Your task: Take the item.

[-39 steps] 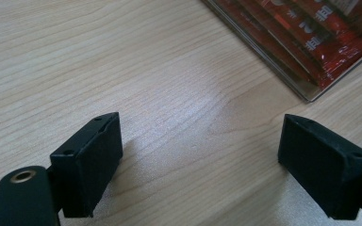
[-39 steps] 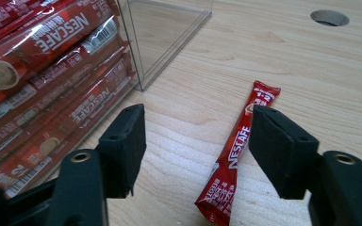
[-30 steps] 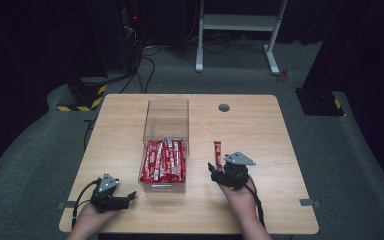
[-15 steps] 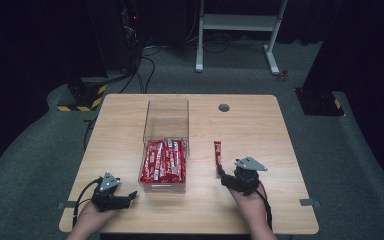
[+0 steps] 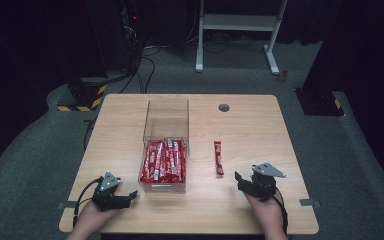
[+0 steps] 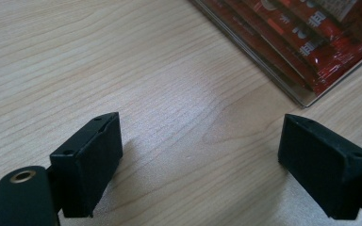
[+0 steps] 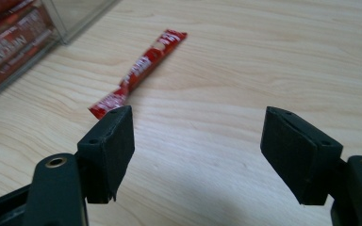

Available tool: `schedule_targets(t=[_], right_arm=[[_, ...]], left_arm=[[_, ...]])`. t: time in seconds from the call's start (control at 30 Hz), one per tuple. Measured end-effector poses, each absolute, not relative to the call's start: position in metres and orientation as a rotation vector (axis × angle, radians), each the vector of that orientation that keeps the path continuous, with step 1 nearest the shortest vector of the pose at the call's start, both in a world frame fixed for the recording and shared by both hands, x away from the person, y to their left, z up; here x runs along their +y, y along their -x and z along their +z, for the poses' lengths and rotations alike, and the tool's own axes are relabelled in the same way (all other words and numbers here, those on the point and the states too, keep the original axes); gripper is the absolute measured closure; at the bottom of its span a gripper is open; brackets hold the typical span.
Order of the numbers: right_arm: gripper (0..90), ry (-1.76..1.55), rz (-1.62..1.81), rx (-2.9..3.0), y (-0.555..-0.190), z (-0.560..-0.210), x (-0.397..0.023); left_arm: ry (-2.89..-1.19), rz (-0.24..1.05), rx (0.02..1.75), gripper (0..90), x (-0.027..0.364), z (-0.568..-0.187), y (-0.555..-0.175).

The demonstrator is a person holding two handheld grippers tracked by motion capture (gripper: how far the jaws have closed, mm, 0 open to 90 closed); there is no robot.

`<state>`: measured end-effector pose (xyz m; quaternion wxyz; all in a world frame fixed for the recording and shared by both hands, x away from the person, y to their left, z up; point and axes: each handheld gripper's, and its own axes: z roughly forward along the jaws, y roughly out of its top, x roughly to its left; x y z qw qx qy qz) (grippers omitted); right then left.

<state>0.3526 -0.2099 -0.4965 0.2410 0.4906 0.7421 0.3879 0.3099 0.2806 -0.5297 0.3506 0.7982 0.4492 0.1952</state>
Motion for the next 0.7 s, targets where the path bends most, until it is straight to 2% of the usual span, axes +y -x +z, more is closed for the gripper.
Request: schedule_targets(t=[0.27,0.7], right_arm=[[26.0,-1.387,0.994,2.010,-0.345,-0.507,-0.236],[20.7,-1.485,0.833,2.021,-0.347,-0.523,-0.253]], left_arm=[[-2.067,0.505,1.163,14.8,0.281,-0.530,-0.310],[-2.068,0.508,1.160,14.8,0.280,-0.530,-0.310]])
